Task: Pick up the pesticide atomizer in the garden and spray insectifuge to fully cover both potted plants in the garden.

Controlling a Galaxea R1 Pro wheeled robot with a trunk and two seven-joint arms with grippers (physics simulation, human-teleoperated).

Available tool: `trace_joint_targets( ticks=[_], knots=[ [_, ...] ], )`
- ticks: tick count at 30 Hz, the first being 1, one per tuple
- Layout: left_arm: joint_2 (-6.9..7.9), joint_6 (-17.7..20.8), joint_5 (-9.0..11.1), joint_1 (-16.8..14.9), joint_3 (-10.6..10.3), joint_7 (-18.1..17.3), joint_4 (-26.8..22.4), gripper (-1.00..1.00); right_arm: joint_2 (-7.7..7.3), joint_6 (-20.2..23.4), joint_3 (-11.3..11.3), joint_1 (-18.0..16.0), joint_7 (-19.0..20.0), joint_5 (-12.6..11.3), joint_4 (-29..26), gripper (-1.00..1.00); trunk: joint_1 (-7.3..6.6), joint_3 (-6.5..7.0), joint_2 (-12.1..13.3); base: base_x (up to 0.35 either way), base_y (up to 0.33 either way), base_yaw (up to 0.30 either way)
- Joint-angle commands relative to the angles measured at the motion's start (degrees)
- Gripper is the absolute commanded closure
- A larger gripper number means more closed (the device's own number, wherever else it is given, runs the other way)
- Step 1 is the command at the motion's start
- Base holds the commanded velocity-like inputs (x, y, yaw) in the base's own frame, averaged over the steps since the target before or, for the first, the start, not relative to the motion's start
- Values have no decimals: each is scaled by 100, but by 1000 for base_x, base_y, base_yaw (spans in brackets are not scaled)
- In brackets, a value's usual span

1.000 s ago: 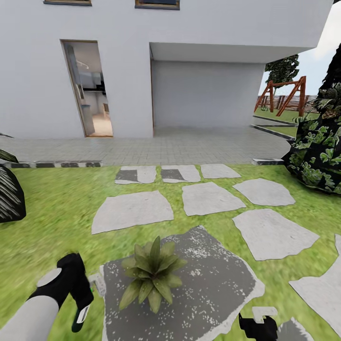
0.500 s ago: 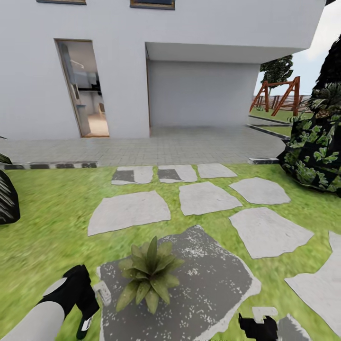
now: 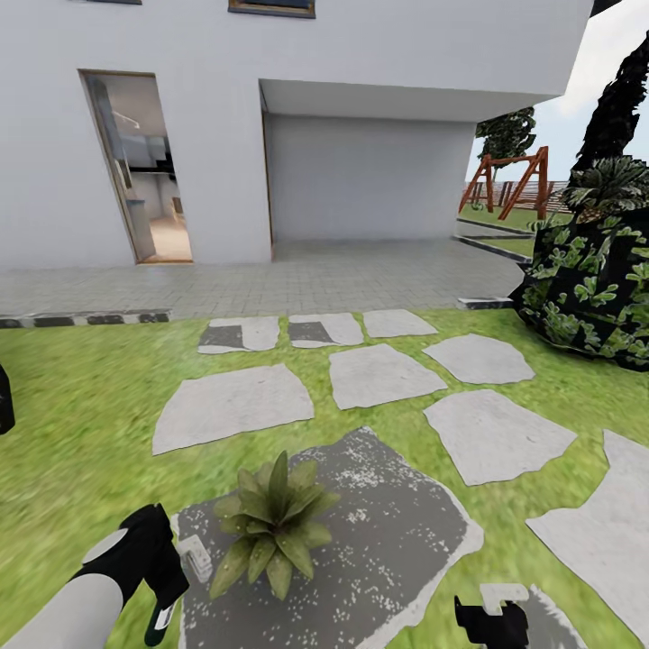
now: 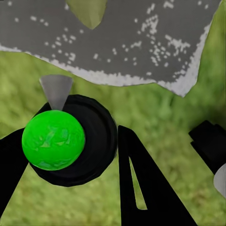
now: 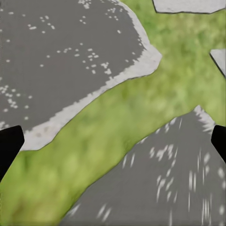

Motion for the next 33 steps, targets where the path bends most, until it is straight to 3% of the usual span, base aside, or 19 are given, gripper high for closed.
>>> trace_joint_targets(
  ticks=[1, 6, 11, 15, 20, 26, 33],
  knots=[
    [-10, 42, -20, -2, 26, -30, -7, 100, 5, -28, -41, -7, -16, 61, 13, -100, -1, -5, -2, 0, 0, 0],
    [-8, 39, -12, 3, 27, -18, 42, 100, 3, -30, -41, -7, -15, 62, 11, -100, -1, -5, -2, 0, 0, 0],
    [69, 17, -27, 7, 25, 9, 565, 100, 1, -30, -41, -7, -11, 62, 10, -100, -1, -5, -2, -5, 10, 0],
    [118, -7, -32, 98, 25, 15, 621, 100, 5, -30, -41, -7, -8, 62, 12, -100, -1, -5, -2, -3, 6, 0],
    [123, -12, 11, 279, 37, 709, 618, 100, 7, -30, -39, -7, -8, 62, 10, -100, -1, -5, -2, 0, 0, 0],
    [91, 0, 924, 285, 40, 857, 550, 100, 8, -30, -33, -7, -8, 62, 14, -100, -1, -6, -2, 0, 0, 6],
    [49, 11, 984, 288, 30, 888, 536, 100, 8, -30, -34, -5, -8, 63, 17, -100, -1, -32, -2, -98, 170, 159]
  ],
)
